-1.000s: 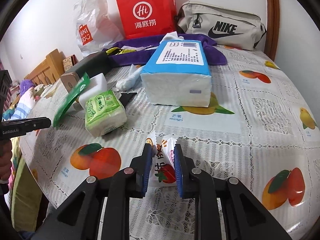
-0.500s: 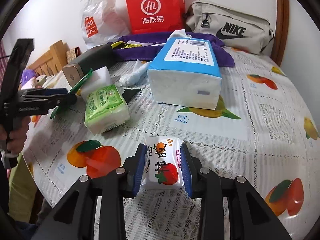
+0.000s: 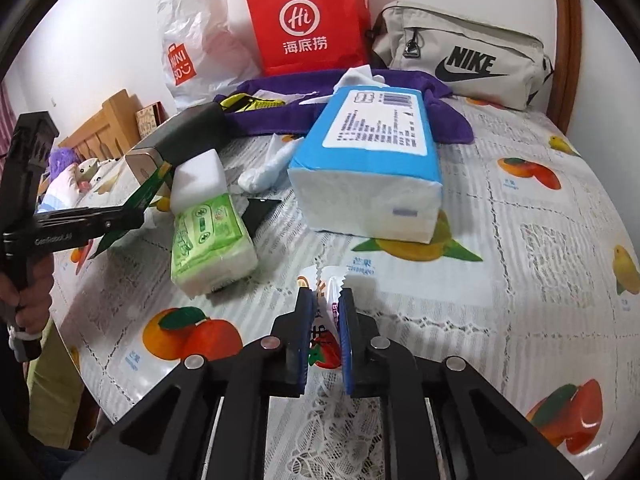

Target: Organize soft objects

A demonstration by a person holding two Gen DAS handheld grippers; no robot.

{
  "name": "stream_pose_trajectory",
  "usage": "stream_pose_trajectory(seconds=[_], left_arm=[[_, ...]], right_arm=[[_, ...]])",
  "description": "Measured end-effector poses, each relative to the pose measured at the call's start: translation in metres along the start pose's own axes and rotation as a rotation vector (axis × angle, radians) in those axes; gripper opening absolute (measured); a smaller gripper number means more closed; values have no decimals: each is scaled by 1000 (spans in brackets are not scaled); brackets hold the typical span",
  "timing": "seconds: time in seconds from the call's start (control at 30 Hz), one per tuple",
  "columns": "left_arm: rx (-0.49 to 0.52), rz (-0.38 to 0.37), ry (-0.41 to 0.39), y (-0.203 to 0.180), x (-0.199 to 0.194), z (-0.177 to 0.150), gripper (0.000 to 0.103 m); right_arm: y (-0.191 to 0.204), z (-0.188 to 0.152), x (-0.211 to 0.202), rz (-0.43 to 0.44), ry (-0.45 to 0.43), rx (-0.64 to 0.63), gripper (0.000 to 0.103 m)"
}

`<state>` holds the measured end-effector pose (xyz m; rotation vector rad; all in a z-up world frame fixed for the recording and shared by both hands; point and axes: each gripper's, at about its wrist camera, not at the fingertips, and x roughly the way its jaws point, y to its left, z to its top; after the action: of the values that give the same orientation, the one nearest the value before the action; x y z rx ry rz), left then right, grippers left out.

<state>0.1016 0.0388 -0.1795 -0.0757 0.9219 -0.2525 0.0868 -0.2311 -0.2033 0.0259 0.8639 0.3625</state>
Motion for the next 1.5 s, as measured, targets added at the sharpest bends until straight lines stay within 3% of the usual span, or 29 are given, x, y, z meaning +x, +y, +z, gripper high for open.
stream_pose_trajectory(seconds=[0.07, 0.2, 0.9, 1.5], left_arm=[[-11, 10, 6, 2, -3, -1, 20], [-36, 17, 3, 8, -9, -3, 20], [-98, 74, -93, 24, -57, 12, 18], [-100, 105, -129, 21, -62, 65, 18]], right_arm=[[0, 1, 1, 3, 7, 0, 10], [-2, 6, -1, 27, 3, 20, 4], [-4, 23, -42, 42, -82, 26, 3], [-14, 83, -57, 36, -174, 4, 3]])
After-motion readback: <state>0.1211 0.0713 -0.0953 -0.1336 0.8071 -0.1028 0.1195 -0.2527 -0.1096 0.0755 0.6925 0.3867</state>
